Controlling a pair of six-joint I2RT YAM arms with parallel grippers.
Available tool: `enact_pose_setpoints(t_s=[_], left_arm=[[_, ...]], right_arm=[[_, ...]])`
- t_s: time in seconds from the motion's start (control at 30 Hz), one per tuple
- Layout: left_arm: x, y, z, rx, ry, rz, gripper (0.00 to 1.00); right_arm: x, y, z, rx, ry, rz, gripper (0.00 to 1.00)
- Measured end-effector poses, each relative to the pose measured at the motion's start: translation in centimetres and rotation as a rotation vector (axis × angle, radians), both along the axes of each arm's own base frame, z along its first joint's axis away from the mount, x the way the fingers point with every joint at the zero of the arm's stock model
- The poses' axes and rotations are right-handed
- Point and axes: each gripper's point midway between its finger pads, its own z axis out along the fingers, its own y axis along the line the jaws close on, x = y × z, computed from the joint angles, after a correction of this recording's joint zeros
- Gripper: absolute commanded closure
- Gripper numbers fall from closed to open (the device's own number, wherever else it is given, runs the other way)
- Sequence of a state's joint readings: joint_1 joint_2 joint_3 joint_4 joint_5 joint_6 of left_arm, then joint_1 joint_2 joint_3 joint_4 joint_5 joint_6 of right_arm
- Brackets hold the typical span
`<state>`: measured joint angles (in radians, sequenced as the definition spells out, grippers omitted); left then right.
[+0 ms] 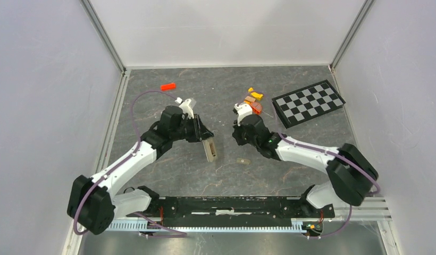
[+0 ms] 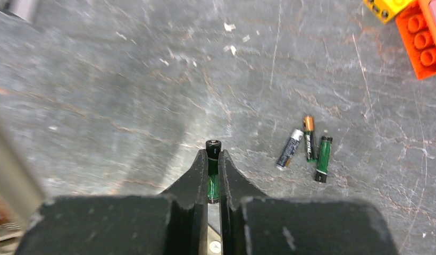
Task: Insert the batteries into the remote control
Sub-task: Pick up the battery from the center of the board, then load the battery into the remote control.
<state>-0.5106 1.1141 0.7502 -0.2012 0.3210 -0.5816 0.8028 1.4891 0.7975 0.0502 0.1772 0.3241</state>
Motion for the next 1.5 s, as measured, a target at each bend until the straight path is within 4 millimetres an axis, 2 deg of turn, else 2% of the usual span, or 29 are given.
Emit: enact_pose_setpoints(t_s=[0.23, 0.37, 0.5, 0.8, 1.07, 1.5], left_arm=[[0.4, -2.1, -1.1, -0.073, 0.079, -0.042, 0.98], [0.5, -3.1, -0.1, -0.136, 0.070, -0.077, 0.98], [0.7, -3.8, 1.2, -0.199, 0.047, -0.096, 0.98], [0.5, -4.7, 3.4, -0.295, 0.017, -0.120, 0.98], [0.3, -5.0, 4.0, -0.347, 0.074, -0.095, 0.98], [-0.2, -5.3, 4.9, -0.390, 0.167, -0.082, 0.98]], right_arm=[[-1.3, 0.8, 5.7, 0.245, -0.093, 0.020, 0.98], [-2.5, 1.4, 8.7, 0.389, -0.128, 0.053, 0.97], [-3.9, 1.6, 10.4, 0.491, -0.146, 0.098, 0.96], [-5.9, 2.6, 12.5, 0.597, -0.177, 0.217, 0.97], [-6.9, 3.6, 14.1, 0.676, -0.198, 0.289, 0.97], [-7.2, 3.7, 13.0, 0.659, -0.184, 0.304, 0.96]])
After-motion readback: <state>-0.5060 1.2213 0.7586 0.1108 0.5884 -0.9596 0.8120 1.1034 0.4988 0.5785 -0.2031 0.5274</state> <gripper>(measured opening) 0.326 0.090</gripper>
